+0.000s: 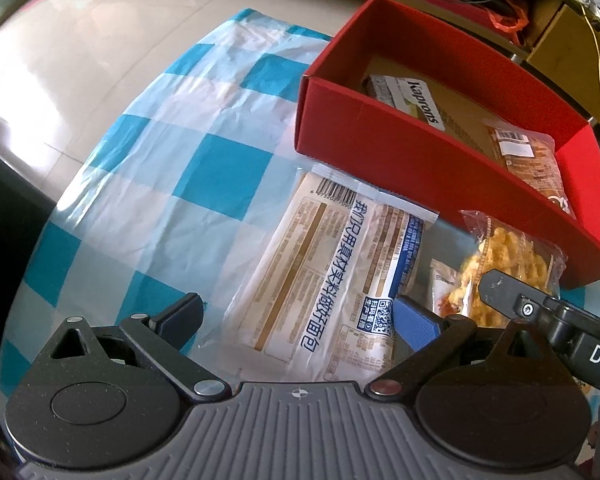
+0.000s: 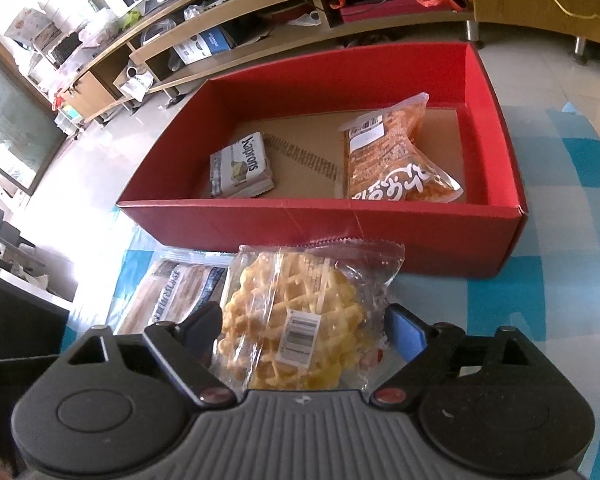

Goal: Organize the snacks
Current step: 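Grasp the waffle pack with the right tool and lift it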

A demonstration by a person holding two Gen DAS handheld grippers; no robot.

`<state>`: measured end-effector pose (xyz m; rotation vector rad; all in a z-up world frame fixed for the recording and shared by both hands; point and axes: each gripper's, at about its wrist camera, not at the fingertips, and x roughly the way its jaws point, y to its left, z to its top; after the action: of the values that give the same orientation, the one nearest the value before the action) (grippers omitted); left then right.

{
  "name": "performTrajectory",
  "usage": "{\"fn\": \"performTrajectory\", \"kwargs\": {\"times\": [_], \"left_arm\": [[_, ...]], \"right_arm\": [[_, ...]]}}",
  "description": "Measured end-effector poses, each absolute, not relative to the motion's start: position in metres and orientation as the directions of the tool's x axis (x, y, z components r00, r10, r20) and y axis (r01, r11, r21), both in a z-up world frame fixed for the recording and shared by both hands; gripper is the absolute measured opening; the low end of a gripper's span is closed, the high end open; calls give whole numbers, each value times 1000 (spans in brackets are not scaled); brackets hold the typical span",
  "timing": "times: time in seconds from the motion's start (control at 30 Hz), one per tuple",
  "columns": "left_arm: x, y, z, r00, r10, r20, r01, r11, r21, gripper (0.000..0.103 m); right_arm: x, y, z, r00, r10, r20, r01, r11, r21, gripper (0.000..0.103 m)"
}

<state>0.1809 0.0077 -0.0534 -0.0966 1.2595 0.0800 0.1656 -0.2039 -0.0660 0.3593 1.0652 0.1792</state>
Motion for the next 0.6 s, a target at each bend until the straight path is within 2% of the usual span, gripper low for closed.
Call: {"fn": "performTrajectory", "kwargs": {"times": [0.13, 0.4, 0.53, 0.6], "left_arm": [[180, 14, -50, 301, 14, -953, -124, 992, -25, 101], [182, 28, -49, 288, 3, -958, -149, 988, -42, 101], [182, 32, -51, 285, -7, -958, -162, 985, -55, 102], [184, 32, -52, 283, -7, -959, -158, 986, -54, 103]], "right_arm": [[168, -199, -69, 468, 281, -838, 8, 947, 322, 89], [171, -193, -74, 461, 275, -844, 3, 950, 311, 93], [174, -194, -84, 442, 286, -850, 26, 943, 331, 101], [175, -195, -87, 438, 286, -853, 26, 944, 330, 101]]}}
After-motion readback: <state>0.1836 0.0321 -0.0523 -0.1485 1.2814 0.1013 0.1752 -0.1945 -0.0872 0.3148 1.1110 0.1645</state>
